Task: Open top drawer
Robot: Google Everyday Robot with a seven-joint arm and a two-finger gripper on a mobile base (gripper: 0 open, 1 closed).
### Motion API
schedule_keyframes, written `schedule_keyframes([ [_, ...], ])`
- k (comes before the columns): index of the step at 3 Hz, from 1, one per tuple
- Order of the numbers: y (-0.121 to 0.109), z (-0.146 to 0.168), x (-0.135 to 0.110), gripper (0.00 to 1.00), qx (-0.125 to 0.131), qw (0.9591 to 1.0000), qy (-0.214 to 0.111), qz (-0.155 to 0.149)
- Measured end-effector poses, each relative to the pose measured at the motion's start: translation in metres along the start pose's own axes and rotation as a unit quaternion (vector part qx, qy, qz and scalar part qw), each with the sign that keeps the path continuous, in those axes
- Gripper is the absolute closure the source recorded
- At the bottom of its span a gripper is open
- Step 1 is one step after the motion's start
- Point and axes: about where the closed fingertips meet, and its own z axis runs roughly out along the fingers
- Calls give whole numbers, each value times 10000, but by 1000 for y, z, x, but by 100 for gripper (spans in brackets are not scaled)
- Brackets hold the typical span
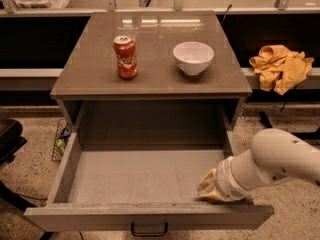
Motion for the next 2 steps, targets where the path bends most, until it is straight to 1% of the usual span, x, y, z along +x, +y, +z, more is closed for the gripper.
schedule_keyframes([
  [1, 26, -2, -4, 100, -209, 9997, -102, -28],
  [2, 27, -2, -5, 85, -207, 9997, -97, -39],
])
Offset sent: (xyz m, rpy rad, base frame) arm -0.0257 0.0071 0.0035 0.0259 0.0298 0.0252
